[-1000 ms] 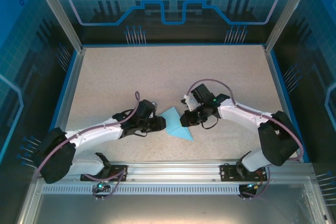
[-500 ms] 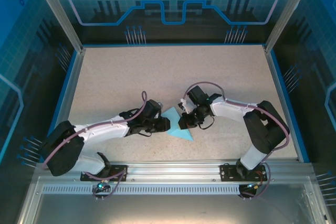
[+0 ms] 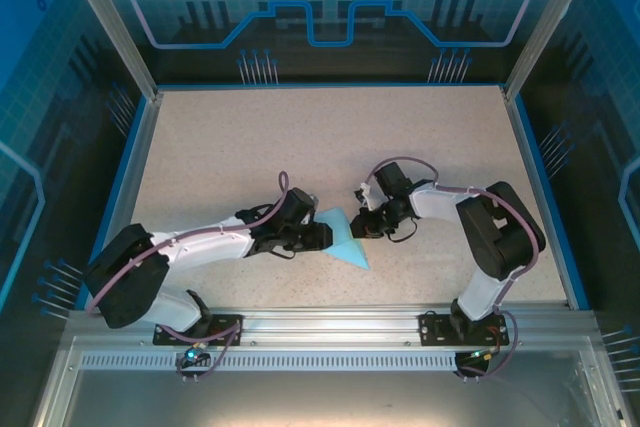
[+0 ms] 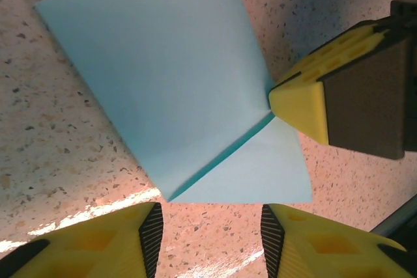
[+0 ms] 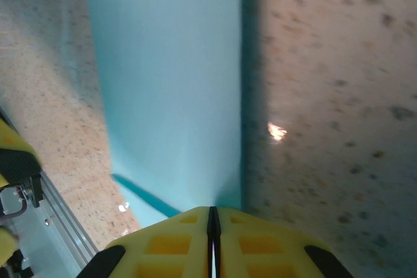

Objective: Fold a paper plane with a square sheet of paper (pick it up from the middle)
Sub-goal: Fold the wing for the fifth time at the center of the table.

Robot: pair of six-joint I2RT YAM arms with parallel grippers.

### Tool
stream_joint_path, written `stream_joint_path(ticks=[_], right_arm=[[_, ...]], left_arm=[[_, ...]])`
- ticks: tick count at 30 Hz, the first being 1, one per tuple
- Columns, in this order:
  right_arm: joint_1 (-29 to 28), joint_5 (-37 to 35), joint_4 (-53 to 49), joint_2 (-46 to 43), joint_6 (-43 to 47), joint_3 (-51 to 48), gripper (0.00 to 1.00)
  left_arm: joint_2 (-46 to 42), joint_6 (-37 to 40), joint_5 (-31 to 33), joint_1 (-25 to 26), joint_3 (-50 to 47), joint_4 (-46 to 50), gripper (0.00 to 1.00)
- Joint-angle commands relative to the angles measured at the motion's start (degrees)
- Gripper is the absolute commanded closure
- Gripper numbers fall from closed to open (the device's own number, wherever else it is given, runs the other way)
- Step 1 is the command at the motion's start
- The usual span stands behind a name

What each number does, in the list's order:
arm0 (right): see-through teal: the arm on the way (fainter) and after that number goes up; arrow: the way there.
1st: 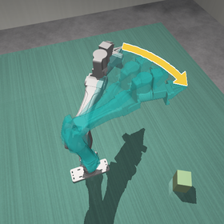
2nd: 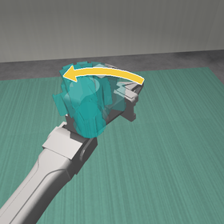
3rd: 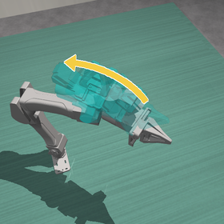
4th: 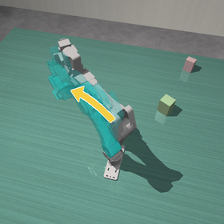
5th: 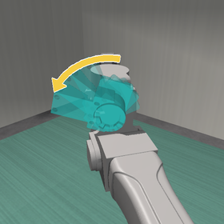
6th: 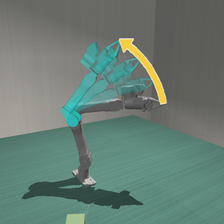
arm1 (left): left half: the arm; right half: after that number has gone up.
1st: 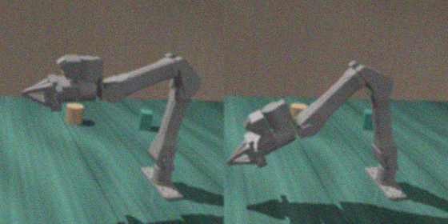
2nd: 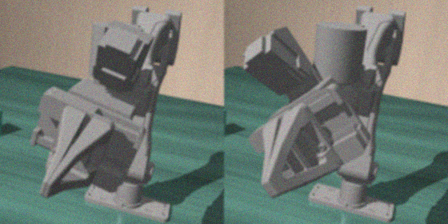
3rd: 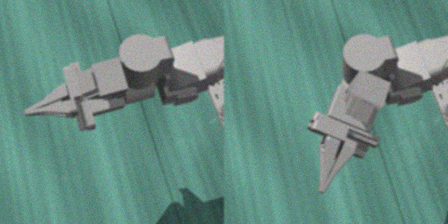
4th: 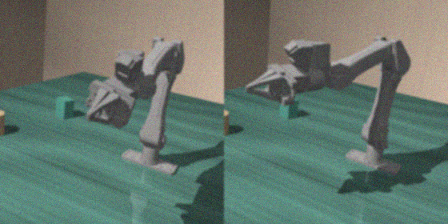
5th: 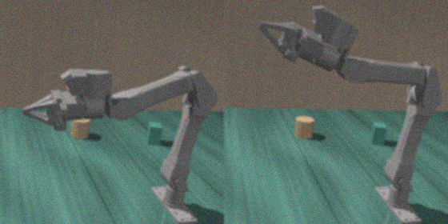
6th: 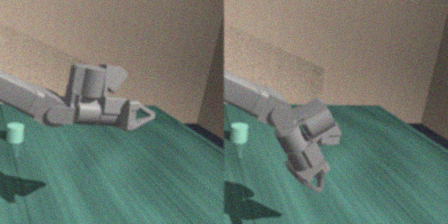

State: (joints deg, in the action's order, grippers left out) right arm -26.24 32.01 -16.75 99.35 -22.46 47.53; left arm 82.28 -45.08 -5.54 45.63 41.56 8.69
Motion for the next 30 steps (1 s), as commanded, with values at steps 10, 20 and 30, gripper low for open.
stream_joint_path(ticks=[10, 20, 30], right_arm=[[1.7, -0.6, 2.1, 2.7, -0.8, -2.0, 0.88], [2.0, -0.8, 2.9, 2.2, -1.3, -3.0, 0.86], [2.2, -0.7, 4.1, 3.0, -1.6, -3.6, 0.86]], left_arm=[[1.5, -4.6, 0.2, 1.2, 1.8, 2.1, 0.39], [1.4, -19.6, 1.0, 2.7, -3.6, -5.7, 0.34], [5.1, -24.0, 0.9, 3.6, -4.8, -12.8, 0.38]])
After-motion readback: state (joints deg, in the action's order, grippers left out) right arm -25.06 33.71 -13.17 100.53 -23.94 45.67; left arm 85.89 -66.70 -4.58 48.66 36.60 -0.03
